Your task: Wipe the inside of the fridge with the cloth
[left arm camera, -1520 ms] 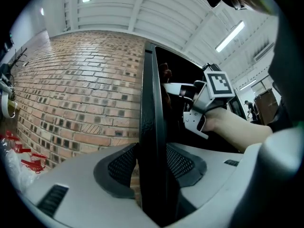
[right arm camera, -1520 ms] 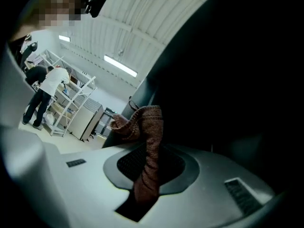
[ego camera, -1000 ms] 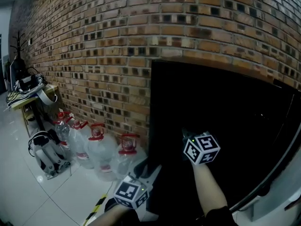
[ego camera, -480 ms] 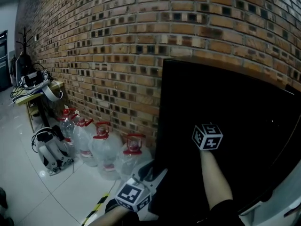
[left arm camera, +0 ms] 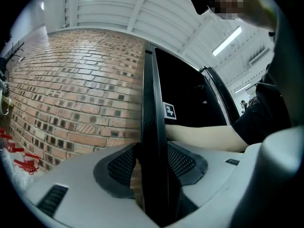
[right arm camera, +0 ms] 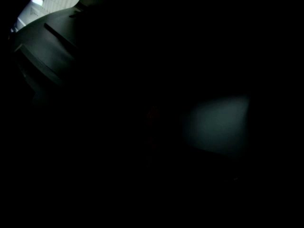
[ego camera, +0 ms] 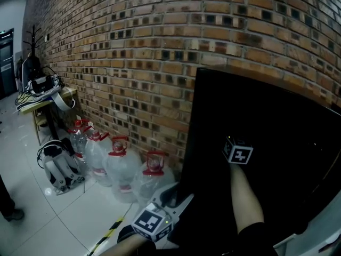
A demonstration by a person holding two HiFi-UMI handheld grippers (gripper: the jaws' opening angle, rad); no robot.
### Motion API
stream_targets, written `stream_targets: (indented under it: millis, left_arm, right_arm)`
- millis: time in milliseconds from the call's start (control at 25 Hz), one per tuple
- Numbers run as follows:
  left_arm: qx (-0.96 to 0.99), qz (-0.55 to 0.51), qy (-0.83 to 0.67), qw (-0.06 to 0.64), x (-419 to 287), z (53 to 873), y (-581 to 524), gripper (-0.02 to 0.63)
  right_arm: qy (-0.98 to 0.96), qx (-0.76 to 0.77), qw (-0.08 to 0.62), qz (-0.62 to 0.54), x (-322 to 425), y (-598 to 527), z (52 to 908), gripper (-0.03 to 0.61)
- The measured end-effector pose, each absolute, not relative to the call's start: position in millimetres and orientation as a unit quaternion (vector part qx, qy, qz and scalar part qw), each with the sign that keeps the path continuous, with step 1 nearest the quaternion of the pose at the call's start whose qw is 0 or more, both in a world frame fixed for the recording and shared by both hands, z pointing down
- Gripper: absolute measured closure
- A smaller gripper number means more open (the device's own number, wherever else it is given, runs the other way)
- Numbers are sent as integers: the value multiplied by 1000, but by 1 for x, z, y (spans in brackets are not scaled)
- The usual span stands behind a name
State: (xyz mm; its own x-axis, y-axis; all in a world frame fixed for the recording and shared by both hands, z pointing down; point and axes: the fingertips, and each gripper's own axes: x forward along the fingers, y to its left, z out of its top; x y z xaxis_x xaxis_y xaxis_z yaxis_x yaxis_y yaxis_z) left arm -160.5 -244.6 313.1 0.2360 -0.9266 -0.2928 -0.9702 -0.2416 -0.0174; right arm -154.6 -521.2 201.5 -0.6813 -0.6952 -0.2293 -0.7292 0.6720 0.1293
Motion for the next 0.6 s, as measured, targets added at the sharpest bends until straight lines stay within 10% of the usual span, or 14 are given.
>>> stream_targets:
  millis: [600]
  left_arm:
    - [-777, 127, 610, 92, -163, 318, -247, 411]
  right_arm:
    - [917, -373, 103, 96, -111, -496, 212, 505]
